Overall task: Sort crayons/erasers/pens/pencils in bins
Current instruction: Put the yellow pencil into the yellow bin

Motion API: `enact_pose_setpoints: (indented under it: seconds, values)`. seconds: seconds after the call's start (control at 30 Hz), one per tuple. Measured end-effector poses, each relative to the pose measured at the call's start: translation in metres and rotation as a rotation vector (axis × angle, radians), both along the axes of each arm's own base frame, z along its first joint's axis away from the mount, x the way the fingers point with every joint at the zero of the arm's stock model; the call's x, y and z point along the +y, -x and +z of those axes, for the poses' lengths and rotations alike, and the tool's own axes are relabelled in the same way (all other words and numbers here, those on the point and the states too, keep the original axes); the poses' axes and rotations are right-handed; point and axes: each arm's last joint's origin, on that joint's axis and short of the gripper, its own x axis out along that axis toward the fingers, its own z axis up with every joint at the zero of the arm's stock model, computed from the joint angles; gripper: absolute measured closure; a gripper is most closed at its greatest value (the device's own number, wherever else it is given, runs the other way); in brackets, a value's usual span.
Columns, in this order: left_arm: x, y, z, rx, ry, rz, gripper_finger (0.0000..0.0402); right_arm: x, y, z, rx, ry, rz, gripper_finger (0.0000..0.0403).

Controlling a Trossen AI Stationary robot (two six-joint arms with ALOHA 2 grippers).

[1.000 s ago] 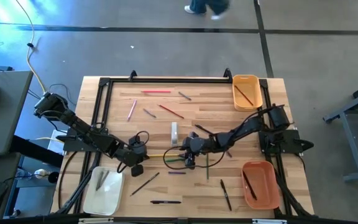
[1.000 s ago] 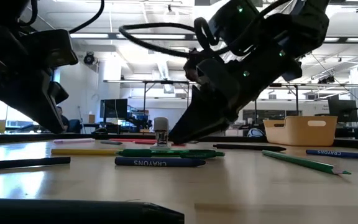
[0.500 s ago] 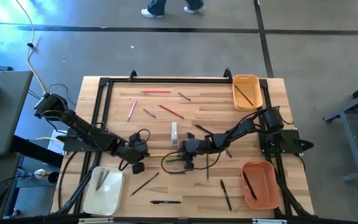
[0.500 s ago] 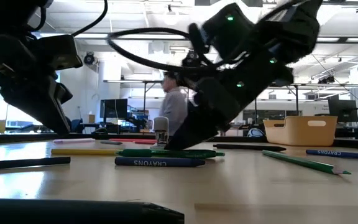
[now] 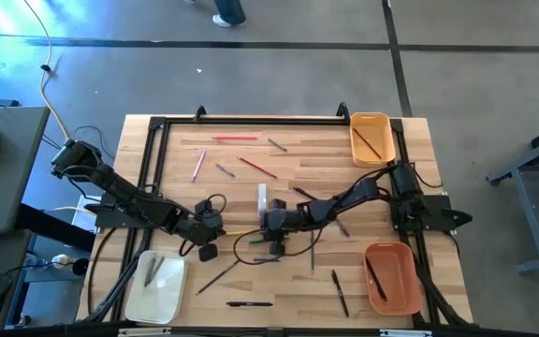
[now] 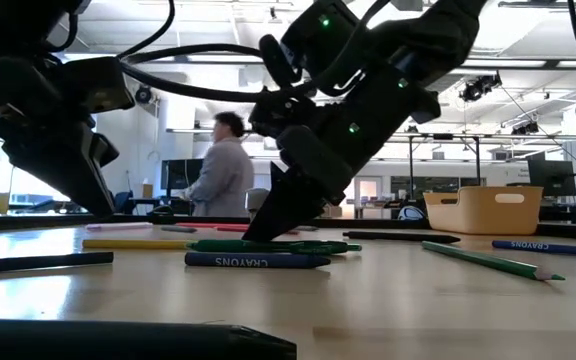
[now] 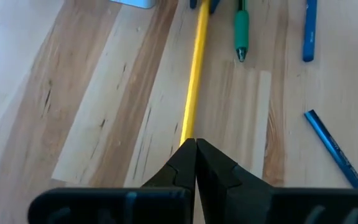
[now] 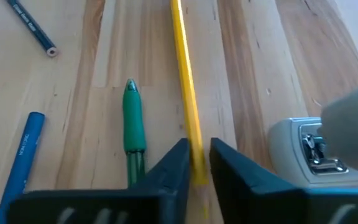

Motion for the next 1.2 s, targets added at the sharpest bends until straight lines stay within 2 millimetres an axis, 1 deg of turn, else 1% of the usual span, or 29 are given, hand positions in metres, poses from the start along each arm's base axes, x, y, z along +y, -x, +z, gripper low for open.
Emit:
enact_pose_setpoints:
  seconds: [0.07,0.13,0.33,0.5,0.63,0.7,0.97,1.2]
  values:
    - [0.000,0.001,0.004,-0.012,-0.008,-0.015,0.0401,-0.001,0.001,-0.001,0.013,-0.004,-0.009,0.0383]
    - [0.001,0.002,0.010,-0.039,-0.013,-0.018,0.0401,-0.001,0.001,-0.001,0.020,-0.005,-0.011,0.0395]
    - [0.005,0.009,0.033,-0.146,-0.042,-0.013,0.0401,-0.003,0.001,-0.002,0.024,-0.052,-0.033,0.0384]
    - [0.010,0.014,0.048,-0.223,-0.070,-0.014,0.0401,-0.003,0.001,0.008,0.003,-0.087,-0.062,0.0392]
    - [0.017,0.017,0.054,-0.256,-0.090,-0.005,0.0401,-0.002,0.004,0.017,0.003,-0.112,-0.073,0.0394]
    - [0.021,0.020,0.052,-0.289,-0.084,0.014,0.0401,-0.001,0.006,0.021,0.012,-0.132,-0.081,0.0394]
    - [0.041,0.044,0.030,-0.397,-0.028,0.118,0.0401,0.003,0.013,0.037,0.034,-0.166,-0.133,0.0395]
    - [0.049,0.055,0.021,-0.442,-0.009,0.163,0.0401,0.001,0.022,0.054,0.061,-0.190,-0.179,0.0395]
